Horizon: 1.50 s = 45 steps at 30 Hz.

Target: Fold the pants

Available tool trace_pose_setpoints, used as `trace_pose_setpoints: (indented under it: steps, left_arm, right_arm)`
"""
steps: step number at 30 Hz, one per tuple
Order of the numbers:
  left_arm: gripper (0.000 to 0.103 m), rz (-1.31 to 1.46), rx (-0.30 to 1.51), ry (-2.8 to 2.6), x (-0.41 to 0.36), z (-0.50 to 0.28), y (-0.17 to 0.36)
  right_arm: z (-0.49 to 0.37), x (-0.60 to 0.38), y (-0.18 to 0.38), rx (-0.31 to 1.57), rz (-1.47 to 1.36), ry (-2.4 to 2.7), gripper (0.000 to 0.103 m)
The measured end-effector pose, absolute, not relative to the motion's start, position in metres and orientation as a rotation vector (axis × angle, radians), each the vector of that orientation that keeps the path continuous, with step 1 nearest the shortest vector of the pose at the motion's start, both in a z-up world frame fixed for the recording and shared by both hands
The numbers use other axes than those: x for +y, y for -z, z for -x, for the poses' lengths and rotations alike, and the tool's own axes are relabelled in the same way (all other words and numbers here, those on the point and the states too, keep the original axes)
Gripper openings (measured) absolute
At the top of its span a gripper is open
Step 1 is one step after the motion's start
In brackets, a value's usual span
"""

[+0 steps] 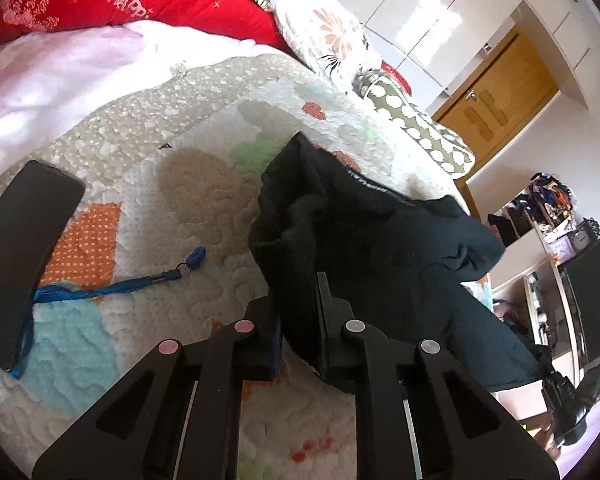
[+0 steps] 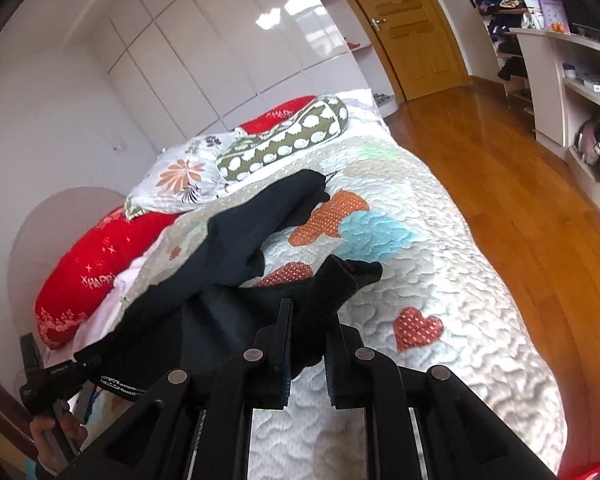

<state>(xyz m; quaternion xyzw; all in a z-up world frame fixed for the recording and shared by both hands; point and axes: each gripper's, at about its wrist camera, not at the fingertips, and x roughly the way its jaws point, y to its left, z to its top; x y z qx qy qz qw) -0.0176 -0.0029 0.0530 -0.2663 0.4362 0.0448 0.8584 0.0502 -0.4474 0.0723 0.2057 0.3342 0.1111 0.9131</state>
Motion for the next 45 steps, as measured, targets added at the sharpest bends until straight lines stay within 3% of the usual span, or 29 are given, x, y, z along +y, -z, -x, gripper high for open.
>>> trace_pose_setpoints:
  steps: [7,12,14,17,21,25,27,28,41,45]
  left_arm:
    - [0.012,0.488,0.918,-0.101,0.007,0.054,-0.061]
    - [0.012,0.447,1.022,-0.161,0.007,0.065,-0.025]
    - [0.014,0.428,1.022,-0.172,0.004,0.068,-0.019]
    - [0.021,0.383,0.998,-0.188,0.002,0.077,-0.028]
    - [0.031,0.340,0.940,-0.196,0.004,0.091,-0.047]
    - [0.034,0.317,0.875,-0.227,0.008,0.099,-0.072]
    - [0.056,0.334,0.859,-0.201,0.007,0.099,-0.081]
    - [0.058,0.338,0.847,-0.188,0.005,0.096,-0.083]
    - [0.058,0.293,0.960,-0.107,-0.038,0.040,-0.014]
    - [0.058,0.256,0.970,-0.082,-0.043,0.032,-0.015]
  right_arm:
    - [-0.017,-0.467,-0.076,0.716,-0.433,-0.211,0.012]
    - [-0.018,-0.478,-0.015,0.945,-0.415,-0.110,0.013]
    - [-0.022,-0.481,0.004,1.030,-0.393,-0.061,0.018]
    - [-0.017,-0.487,-0.008,0.996,-0.413,-0.022,0.028]
    - [-0.015,-0.484,-0.043,0.930,-0.281,0.059,0.028]
    - [-0.017,-0.469,-0.072,0.860,-0.267,-0.008,0.028]
    - [-0.022,-0.451,-0.079,0.852,-0.245,-0.081,0.028]
    - [-0.024,-0.440,-0.079,0.854,-0.234,-0.119,0.028]
    - [-0.073,-0.323,-0.011,1.014,-0.134,-0.386,0.028]
    - [-0.081,-0.312,-0.001,1.049,-0.088,-0.397,0.028]
